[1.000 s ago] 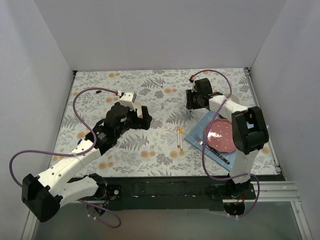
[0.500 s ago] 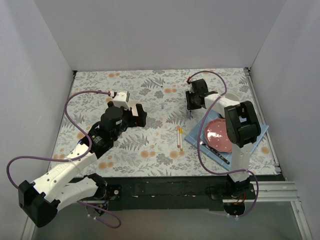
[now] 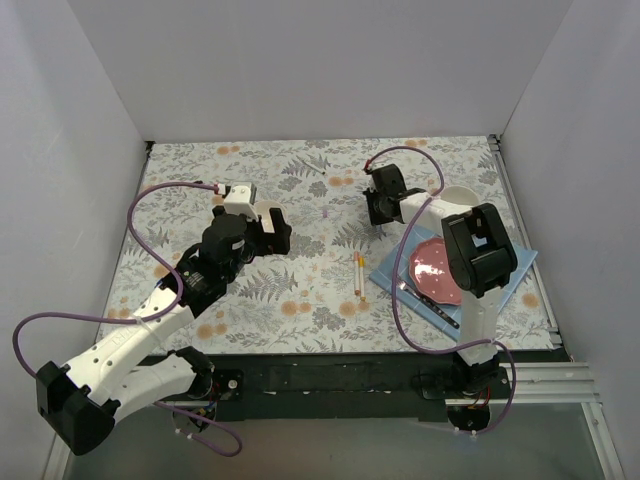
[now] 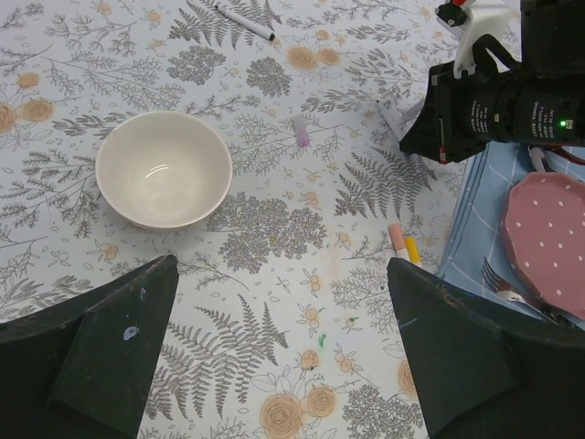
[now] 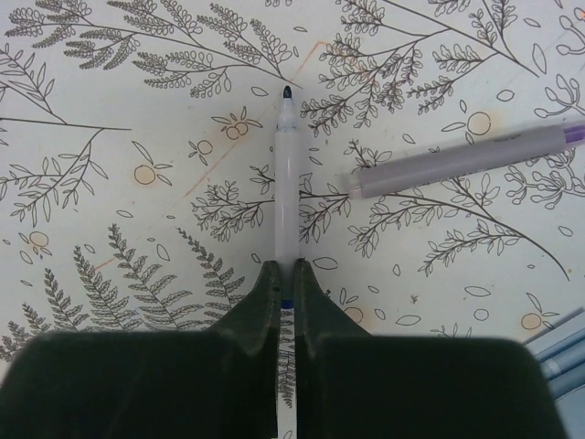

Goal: Insert the pens into the pen caps
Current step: Grab a barrel on the table with the right arm

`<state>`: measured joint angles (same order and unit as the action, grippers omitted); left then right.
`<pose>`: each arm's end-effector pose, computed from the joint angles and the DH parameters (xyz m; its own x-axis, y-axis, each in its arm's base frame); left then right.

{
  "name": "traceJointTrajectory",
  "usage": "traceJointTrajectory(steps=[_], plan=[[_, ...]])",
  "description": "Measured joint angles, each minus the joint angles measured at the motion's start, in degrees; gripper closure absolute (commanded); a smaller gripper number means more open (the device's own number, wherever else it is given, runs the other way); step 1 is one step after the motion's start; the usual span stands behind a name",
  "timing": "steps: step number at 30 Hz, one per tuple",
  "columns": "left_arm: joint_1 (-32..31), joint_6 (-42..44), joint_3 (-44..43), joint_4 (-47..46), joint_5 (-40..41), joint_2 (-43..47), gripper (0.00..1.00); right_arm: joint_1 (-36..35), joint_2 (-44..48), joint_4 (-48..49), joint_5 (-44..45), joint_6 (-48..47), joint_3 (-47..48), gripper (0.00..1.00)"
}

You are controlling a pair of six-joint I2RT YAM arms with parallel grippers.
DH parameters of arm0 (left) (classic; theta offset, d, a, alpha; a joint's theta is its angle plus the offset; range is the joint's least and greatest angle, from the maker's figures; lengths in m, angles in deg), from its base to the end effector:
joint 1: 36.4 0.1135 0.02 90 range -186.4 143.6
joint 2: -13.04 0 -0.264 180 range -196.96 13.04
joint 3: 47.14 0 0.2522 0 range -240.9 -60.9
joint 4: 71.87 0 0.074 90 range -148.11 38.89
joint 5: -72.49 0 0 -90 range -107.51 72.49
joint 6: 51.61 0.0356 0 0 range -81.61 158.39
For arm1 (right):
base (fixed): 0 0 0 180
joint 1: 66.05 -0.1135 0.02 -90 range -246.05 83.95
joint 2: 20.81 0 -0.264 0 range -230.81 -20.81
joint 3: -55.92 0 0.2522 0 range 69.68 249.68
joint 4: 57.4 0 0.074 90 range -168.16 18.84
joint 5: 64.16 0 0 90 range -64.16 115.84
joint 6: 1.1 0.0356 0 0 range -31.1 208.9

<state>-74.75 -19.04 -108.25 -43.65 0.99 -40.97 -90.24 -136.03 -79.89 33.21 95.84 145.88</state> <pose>0.1761 -0.1249 0.3195 -0.4524 -0.6612 -0.5985 -0.0463 0.6876 -0.7246 0.3978 0.1737 0.1638 -0.7099 -0.1875 -0.6789 -0.2437 0.9698 -0.0130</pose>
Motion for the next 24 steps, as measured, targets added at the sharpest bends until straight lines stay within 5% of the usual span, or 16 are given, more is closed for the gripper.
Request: traceJointTrajectory(steps=[10,24], plan=[[0.09,-11.19,0.07,-0.68,-8.98,-2.29,0.09,-0.96,7.96,5.09,-4.2,0.76,-11.45,0.99],[0.15,-22.82,-2.95,-15.85,-20.28,-26.14,0.13,-8.11,35.74,19.47,-11.19,11.45,-33.51,0.99]])
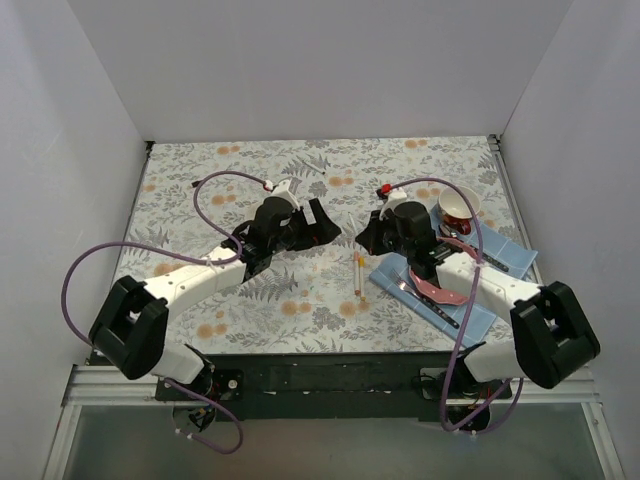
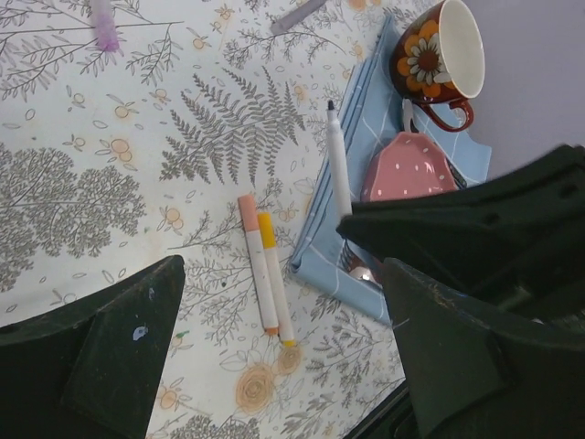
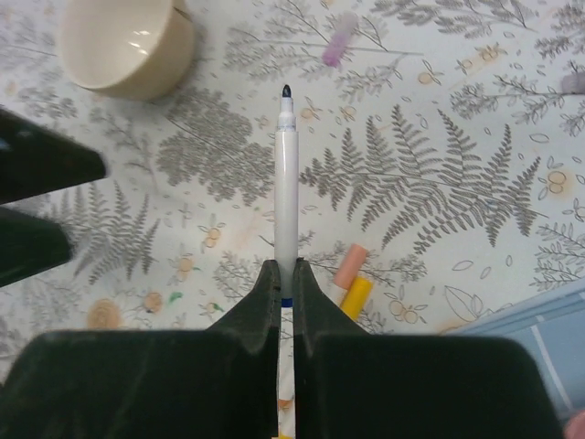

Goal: Insert the pens into the pen caps
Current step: Grab a barrel on the table with the right arm

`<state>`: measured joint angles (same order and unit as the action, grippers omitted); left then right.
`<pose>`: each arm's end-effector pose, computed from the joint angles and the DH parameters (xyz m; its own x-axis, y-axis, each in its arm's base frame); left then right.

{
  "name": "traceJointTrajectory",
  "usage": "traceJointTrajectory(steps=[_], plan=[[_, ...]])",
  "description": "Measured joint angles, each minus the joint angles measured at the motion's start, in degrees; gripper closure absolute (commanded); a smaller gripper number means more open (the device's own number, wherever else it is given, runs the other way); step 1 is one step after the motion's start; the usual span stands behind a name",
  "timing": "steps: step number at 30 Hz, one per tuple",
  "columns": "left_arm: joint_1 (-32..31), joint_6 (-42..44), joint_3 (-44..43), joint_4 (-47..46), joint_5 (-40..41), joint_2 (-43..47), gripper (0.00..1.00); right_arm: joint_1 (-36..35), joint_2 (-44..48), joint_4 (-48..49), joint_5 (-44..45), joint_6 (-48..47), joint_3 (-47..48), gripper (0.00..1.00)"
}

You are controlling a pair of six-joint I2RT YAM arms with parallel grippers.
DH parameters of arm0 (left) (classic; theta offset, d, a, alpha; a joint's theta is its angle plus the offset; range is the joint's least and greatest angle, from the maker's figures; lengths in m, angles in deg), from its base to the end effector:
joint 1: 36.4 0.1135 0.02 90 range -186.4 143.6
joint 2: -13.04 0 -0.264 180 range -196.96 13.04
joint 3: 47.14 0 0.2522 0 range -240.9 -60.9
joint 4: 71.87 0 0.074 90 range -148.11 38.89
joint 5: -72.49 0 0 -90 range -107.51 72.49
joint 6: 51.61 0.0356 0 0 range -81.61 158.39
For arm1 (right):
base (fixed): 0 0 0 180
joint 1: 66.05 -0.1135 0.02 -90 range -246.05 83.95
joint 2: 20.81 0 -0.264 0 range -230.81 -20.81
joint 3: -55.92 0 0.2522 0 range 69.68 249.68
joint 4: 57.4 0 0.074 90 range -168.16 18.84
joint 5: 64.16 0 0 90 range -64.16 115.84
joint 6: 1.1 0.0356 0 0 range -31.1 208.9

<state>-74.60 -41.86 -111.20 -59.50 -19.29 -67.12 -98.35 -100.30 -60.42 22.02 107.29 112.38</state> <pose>0.2457 -0.1948 0.2514 -0.6938 -0.7076 -0.1343 -0.2609 0.4207 -0.8689 0.2543 0.1636 0.2263 -0.5364 0.0333 -0.8433 -0.4368 0.8440 0.3112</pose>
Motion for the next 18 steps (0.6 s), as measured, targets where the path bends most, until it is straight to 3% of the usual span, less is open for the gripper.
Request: traceJointTrajectory(steps=[11,14,18], plan=[[0.0,-2.27,-2.67,-7.96,-4.13,-5.84,0.17,-4.39,9.44,4.42,-2.4,5.05,-3.28,0.99],[0.0,-2.56,-2.71,-9.11,-4.94,-5.9,0.27,-5.49,9.81,4.48,-2.62,5.68,-3.5,0.99],[0.0,-2.99,-2.71,-10.25,-5.79,-5.92,0.56,-6.88,10.19,4.46,-2.6,6.36,-3.8,0.99]])
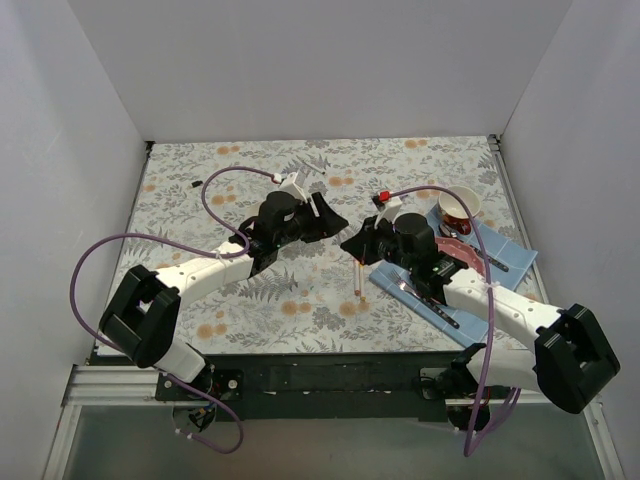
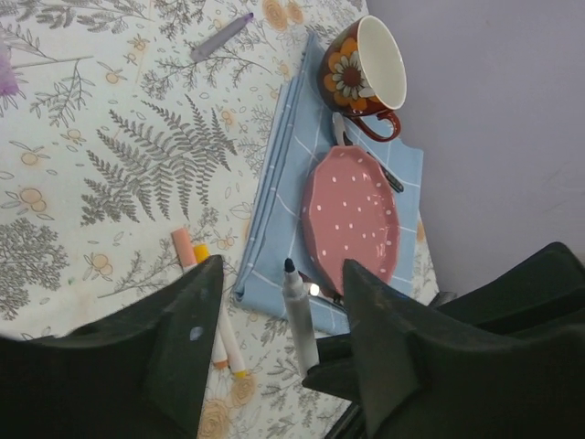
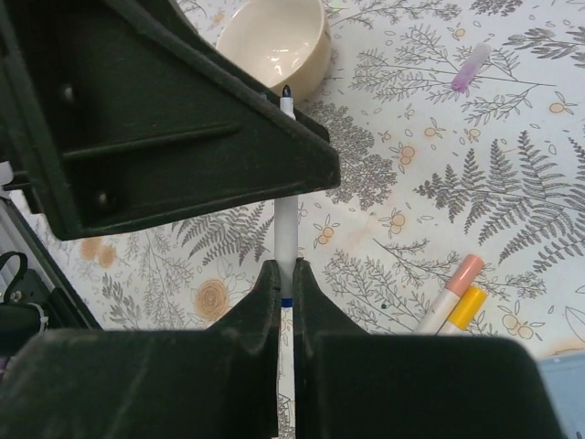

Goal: Insert the pens into the pen caps
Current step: Grab a barrel on the table with the right arm

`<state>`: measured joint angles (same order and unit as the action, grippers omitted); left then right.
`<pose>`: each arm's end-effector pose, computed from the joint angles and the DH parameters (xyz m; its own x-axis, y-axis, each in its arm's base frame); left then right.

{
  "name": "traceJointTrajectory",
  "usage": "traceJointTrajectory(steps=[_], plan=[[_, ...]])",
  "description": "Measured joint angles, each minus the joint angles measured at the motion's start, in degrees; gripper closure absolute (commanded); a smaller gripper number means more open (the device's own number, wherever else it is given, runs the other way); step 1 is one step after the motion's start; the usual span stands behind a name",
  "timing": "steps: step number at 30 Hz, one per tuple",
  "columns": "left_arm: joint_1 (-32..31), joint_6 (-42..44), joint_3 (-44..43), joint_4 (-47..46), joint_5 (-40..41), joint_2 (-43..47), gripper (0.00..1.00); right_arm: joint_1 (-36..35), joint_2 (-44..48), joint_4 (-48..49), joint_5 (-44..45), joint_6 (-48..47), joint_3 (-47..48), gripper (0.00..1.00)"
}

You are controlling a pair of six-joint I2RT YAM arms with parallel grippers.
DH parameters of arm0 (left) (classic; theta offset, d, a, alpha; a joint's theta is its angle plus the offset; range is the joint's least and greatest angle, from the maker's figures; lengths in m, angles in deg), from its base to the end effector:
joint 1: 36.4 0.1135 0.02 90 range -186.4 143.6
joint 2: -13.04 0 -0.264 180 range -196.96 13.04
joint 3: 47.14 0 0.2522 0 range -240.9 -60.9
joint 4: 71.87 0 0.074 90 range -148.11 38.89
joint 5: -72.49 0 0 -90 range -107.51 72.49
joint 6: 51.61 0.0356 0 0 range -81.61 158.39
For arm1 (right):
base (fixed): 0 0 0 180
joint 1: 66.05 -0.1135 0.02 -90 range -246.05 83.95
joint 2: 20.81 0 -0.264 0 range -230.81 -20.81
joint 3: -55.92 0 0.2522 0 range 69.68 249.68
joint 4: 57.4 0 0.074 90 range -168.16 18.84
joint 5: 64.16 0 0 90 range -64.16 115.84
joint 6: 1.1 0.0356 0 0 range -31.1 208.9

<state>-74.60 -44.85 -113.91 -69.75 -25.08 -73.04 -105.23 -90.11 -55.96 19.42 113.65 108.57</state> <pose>0.2656 -0.2150 0.2536 -0.7383 -0.6717 -0.0618 -0.2016 0.3071 -0.9301 0.2098 0.1761 0.2595 -0.4825 0.1434 -0.8640 -0.5609 0.7070 0.4306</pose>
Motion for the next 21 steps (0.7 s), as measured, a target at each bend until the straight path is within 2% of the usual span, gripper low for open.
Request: traceJointTrajectory(steps=[1,3,4,6,7,10,12,14,15,16,17,21], plan=[[0.0,-0.02,0.0,-0.09,-0.22,0.0,0.79,-0.35,0.33,-0.04,0.0,0.2,-0.17,0.99],[0.0,-0.28,0.0,-0.48,-0.9,0.0,0.96,-1.03,0.74,0.0,-0.02,0.48,-0.24,0.99],[0.02,-0.37,0.02,-0.63,-1.27,0.0,1.0,-1.22,0.87,0.0,-0.02,0.57,-0.24,0.99],[0.11,-0.55,0.02,-1.53,-2.75,0.04,1.0,-1.64,0.92,-0.11,0.02,0.74,-0.37,0.98],[0.04,-0.5,0.02,-1.7,-3.37,0.11,1.0,-1.77,0.92,-0.22,-0.11,0.85,-0.39,0.8],[0.33,-0.42,0.04,-1.81,-5.31,0.13,1.0,-1.77,0.98,0.02,-0.87,1.84,-0.42,0.55],[0.35,-0.39,0.28,-2.12,-6.62,0.44,1.0,-1.79,1.03,0.33,-1.7,2.67,-0.5,0.53],[0.35,-0.37,1.29,-2.58,-7.8,1.42,1.0,-1.79,1.03,0.96,-2.71,3.13,-0.7,0.53],[0.35,-0.37,1.77,-2.67,-8.22,1.99,1.0,-1.79,1.03,1.33,-3.19,3.45,-0.81,0.56],[0.35,-0.39,2.32,-2.6,-8.66,2.64,1.0,-1.79,1.03,1.49,-3.52,3.74,-0.85,0.7],[0.35,-0.37,2.78,-2.84,-9.18,3.21,1.0,-1.79,0.98,1.81,-4.17,4.02,-0.87,0.75],[0.35,-0.35,3.93,-3.89,-10.86,4.57,1.0,-1.79,0.44,4.0,-6.14,5.6,-0.92,0.88]])
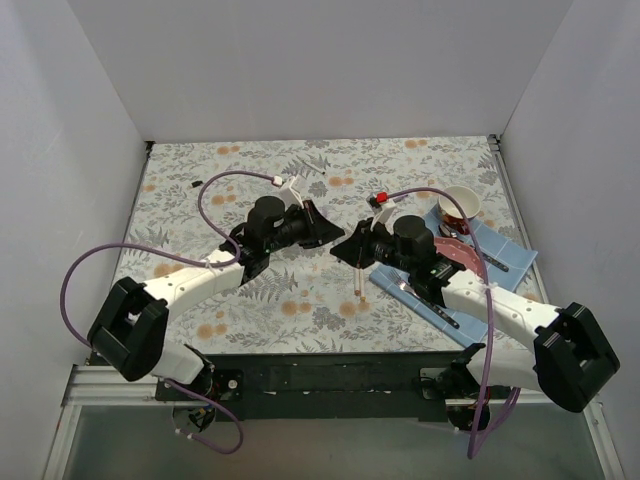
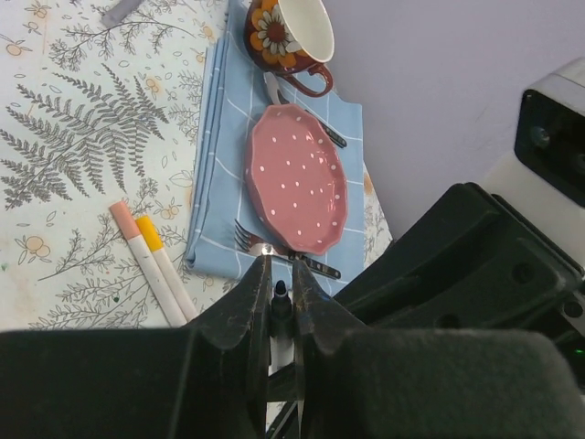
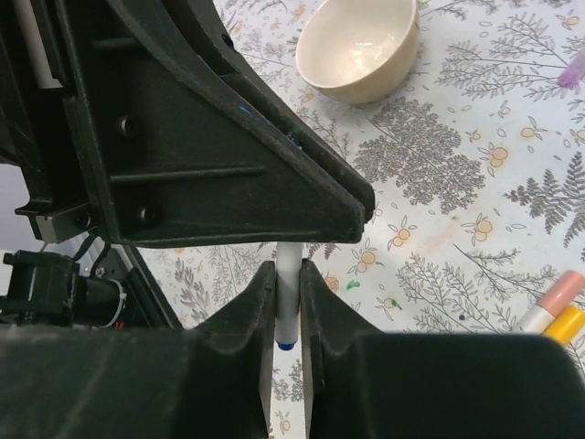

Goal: Insert the pens into the pen caps
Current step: Grab a barrel on the table with the right arm, then grab a pen cap on the table with the left arm

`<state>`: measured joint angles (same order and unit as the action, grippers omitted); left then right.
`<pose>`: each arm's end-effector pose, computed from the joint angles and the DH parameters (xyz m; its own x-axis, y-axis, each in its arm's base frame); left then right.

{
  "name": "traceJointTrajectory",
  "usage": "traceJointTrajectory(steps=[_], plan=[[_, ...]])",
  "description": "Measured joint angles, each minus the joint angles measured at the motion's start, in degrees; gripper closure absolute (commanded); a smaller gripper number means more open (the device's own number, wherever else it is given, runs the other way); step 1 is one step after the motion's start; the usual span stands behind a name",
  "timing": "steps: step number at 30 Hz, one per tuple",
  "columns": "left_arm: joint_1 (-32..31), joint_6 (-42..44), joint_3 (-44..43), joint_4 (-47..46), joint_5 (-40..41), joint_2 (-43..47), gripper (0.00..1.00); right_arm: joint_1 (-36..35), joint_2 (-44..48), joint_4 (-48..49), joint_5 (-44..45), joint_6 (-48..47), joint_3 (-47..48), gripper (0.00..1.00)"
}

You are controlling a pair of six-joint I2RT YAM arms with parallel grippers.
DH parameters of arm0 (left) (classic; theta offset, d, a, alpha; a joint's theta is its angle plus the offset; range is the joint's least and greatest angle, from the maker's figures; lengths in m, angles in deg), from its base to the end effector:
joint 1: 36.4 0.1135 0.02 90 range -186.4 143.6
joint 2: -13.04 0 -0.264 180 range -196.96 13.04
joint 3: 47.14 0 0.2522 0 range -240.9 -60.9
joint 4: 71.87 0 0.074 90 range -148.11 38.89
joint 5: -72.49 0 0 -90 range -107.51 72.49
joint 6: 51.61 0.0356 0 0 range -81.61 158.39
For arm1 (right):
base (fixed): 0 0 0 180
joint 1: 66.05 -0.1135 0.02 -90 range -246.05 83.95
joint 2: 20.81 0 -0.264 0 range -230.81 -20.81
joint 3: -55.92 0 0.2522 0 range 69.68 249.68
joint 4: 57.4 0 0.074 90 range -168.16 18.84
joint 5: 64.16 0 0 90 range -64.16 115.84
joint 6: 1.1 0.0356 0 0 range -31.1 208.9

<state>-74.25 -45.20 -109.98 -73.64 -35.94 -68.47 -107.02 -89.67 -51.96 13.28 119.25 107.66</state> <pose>0.2482 -0.2071 0.2625 -0.8415 -0.5401 -0.0155 -0.1365 0.2402 -0.9611 0.2005 0.1844 0.2635 -0.5365 0.1873 -0.8228 -0.6138 0.5826 0.5328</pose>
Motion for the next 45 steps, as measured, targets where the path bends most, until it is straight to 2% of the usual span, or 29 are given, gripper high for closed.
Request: traceJointTrajectory(steps=[2,5,7,8,10,14,17,21,24,27,30,32,33,39,45], plan=[[0.28,-0.04,0.9,-0.26,-0.22,0.92,1.0,0.02,-0.79,1.6,-1.36,1.11,-0.2,0.99],[0.66,-0.02,1.81,-0.15,-0.26,2.34,1.0,0.02,-1.6,3.63,-3.08,2.43,-0.42,0.99],[0.92,0.02,1.79,0.17,-0.33,3.15,0.72,0.04,-1.7,4.98,-3.65,2.97,-0.52,0.99],[0.98,0.02,1.77,0.57,-0.31,3.58,0.53,0.07,-1.64,5.79,-3.93,3.26,-0.74,0.99],[0.87,-0.5,1.55,2.36,-0.26,4.92,0.23,0.02,-1.31,6.73,-4.11,3.69,-1.4,0.99],[0.31,-2.19,0.57,8.24,4.74,8.85,0.11,-0.02,0.37,6.78,-3.63,4.33,-3.04,0.99],[0.55,-6.58,-1.97,16.41,14.47,13.07,0.02,-0.02,2.08,6.73,-2.64,4.76,-4.48,0.99],[3.8,-13.64,-7.72,27.74,27.26,16.83,0.02,-0.02,3.04,6.32,-1.62,5.25,-5.81,0.99],[10.34,-12.35,-10.4,33.79,34.47,18.67,0.02,-0.02,3.04,4.98,-1.49,5.03,-5.84,0.99],[14.84,-0.15,-11.69,36.79,42.99,18.05,0.03,-0.02,3.04,3.15,-1.66,4.52,-5.77,0.99],[16.79,18.82,-11.08,39.34,50.9,15.52,0.13,-0.02,3.28,0.74,-2.25,3.89,-5.11,0.99],[18.25,30.82,-8.72,38.88,55.41,13.2,0.23,-0.02,3.93,-1.03,-2.67,3.48,-4.44,0.99],[19.76,35.56,-7.52,39.82,55.54,12.2,0.27,-0.02,4.31,-2.05,-2.86,3.04,-3.98,0.99],[33.99,61.68,-6.47,45.66,43.74,10.47,0.29,-0.02,5.62,-10.34,-4.26,-0.24,-0.02,0.99],[47.23,73.77,-1.86,47.82,29.4,9.94,0.3,-0.02,6.16,-16.61,-6.01,-2.01,2.6,0.99]])
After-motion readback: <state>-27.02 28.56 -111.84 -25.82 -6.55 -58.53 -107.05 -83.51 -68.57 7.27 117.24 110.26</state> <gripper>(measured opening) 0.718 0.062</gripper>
